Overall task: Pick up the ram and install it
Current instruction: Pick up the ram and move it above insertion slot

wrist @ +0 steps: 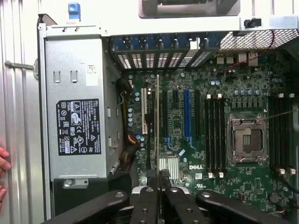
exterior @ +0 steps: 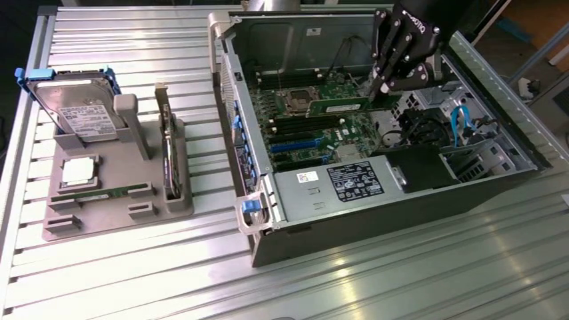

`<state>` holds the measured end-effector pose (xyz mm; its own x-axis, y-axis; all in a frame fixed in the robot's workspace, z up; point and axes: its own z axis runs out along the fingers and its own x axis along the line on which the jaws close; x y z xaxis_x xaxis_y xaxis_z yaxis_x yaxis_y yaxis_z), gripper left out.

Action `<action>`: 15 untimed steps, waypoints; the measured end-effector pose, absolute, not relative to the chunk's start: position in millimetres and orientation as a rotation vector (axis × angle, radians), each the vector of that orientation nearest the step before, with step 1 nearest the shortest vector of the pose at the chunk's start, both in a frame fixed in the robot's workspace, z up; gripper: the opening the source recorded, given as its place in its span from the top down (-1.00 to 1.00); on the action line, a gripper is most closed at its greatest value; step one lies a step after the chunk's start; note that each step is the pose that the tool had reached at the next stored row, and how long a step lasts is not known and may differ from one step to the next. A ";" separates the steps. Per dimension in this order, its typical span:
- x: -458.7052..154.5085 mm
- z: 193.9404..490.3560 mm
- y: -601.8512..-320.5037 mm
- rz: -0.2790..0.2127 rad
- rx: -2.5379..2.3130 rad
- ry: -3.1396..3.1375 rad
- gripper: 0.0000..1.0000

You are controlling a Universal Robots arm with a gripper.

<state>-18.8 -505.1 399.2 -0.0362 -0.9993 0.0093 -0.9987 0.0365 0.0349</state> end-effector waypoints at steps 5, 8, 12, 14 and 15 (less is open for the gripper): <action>-18.8 398.6 -495.3 -0.029 2.159 -2.239 0.76; -18.8 398.4 -489.2 -0.029 2.159 -2.239 0.76; -18.8 398.0 -480.1 -0.029 2.159 -2.239 0.76; -18.8 398.0 -475.5 -0.029 2.159 -2.239 0.76; -18.8 397.9 -473.3 -0.029 2.159 -2.239 0.76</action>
